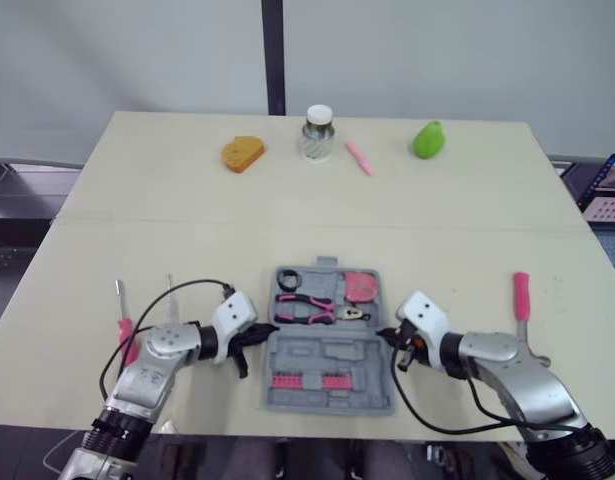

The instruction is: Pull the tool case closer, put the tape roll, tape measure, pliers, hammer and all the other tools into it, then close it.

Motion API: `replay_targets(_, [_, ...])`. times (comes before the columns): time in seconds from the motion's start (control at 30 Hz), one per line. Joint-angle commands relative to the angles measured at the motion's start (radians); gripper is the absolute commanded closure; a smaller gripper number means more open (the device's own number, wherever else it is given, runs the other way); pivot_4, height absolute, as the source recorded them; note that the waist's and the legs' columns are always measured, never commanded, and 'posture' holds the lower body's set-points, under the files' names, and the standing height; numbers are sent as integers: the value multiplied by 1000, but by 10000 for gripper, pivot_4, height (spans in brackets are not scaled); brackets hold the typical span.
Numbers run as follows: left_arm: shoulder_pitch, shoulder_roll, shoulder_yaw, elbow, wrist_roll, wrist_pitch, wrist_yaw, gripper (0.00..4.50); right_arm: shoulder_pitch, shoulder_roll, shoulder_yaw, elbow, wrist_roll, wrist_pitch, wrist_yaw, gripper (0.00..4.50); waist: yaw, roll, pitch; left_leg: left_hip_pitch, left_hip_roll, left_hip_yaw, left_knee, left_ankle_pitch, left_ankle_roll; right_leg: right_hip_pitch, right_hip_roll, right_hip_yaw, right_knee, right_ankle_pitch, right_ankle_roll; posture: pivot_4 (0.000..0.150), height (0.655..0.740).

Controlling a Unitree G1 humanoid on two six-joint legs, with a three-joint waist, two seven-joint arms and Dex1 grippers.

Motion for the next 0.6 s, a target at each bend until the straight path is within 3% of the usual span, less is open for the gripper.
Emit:
replay_targets(0.03, [-13, -14, -6, -1, 7, -13, 16, 44406, -21, 25, 19, -37, 24, -25, 4, 44637, 0, 0, 0, 0, 0, 0, 0, 0, 0, 0, 0, 0, 0, 0, 0, 1500, 6950])
replay_targets(0.6, [-1, 0, -3, -7, 7, -9, 10, 44406, -6, 13, 11, -38, 23, -29, 12, 44637, 0, 0, 0, 0, 0, 0, 0, 0, 0, 0, 0, 0, 0, 0, 0, 1500, 6950])
